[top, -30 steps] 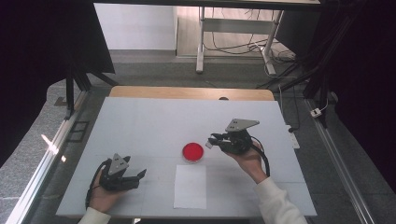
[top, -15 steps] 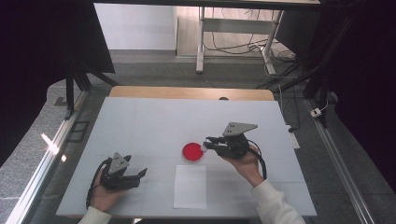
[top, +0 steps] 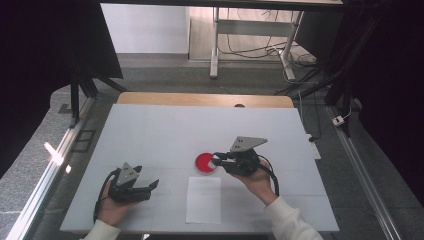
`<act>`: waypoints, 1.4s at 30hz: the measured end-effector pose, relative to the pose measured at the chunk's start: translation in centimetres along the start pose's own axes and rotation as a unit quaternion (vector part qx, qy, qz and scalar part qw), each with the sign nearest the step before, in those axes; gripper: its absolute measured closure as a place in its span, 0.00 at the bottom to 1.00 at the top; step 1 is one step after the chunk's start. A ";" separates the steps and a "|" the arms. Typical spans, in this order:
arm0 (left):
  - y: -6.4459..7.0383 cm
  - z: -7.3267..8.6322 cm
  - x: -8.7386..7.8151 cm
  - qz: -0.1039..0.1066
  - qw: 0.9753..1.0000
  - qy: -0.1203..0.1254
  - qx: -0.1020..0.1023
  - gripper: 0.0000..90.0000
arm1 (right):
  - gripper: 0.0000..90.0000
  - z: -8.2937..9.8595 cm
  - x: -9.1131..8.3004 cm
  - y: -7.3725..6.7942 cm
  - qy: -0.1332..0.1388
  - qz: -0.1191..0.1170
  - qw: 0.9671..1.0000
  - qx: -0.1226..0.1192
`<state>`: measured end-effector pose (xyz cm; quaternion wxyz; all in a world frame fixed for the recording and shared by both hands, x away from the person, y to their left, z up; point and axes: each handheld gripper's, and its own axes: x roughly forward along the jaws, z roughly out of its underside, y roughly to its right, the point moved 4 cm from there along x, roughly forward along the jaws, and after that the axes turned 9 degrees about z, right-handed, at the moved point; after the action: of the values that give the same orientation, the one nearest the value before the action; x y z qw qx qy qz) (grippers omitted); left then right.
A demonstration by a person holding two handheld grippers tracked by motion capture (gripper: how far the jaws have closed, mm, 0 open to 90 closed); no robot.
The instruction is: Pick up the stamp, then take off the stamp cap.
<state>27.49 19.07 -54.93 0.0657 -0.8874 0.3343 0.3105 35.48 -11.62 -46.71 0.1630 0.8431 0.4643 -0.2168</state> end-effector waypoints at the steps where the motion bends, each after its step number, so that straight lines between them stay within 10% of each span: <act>1: 0.0 0.0 0.0 0.000 1.000 0.000 0.001 0.24 | 0.84 0.0 0.0 -0.1 0.000 0.000 1.000 -0.001; 42: 0.6 -0.7 -0.6 -0.008 1.000 -0.001 0.017 0.24 | 0.84 -0.4 -0.3 -0.2 0.021 0.012 1.000 -0.004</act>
<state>27.08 18.72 -53.94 0.0833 -0.8884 0.3323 0.3054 35.26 -11.55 -46.17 0.1589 0.8522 0.4588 -0.1948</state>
